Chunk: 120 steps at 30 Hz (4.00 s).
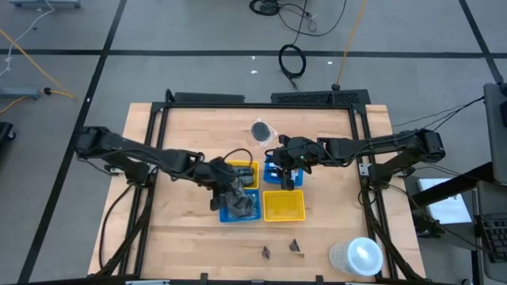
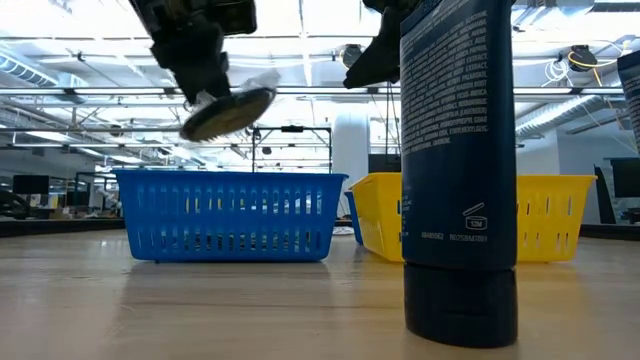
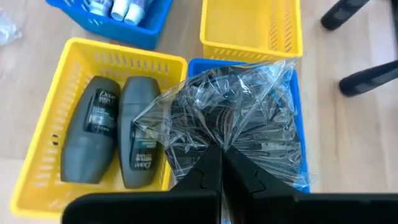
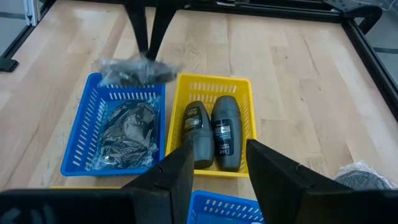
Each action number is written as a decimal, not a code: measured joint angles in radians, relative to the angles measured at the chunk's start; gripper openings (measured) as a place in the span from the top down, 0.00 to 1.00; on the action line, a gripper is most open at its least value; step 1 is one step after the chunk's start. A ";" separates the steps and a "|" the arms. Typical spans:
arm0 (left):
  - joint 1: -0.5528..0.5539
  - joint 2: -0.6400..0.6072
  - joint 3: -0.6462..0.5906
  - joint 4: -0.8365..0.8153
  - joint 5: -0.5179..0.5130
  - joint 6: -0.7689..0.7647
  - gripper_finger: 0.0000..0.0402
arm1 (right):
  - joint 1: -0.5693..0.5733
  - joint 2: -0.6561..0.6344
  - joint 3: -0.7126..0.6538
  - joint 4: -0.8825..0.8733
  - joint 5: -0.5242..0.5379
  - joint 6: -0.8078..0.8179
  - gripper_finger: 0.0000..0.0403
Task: Pick & Place Travel size toiletries
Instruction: Put the left hairbrush into the bottom left blue bin, then put the bottom hairbrush into the bottom left blue bin
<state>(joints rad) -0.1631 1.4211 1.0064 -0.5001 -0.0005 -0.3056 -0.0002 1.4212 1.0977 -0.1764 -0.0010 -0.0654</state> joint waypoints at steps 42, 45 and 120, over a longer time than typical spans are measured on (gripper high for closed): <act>-0.029 0.113 0.087 -0.075 -0.002 0.074 0.67 | 0.000 0.000 0.000 0.000 0.000 -0.003 0.65; -0.027 0.113 0.087 -0.074 -0.015 0.076 0.67 | 0.000 0.000 0.000 0.000 0.000 -0.003 0.65; 0.123 0.062 0.086 -0.015 -0.209 0.146 0.67 | -0.594 0.452 0.070 -0.014 -0.159 0.253 0.65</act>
<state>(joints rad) -0.0402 1.4826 1.0924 -0.5155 -0.2096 -0.1596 -0.5938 1.8733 1.1674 -0.1906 -0.1596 0.1878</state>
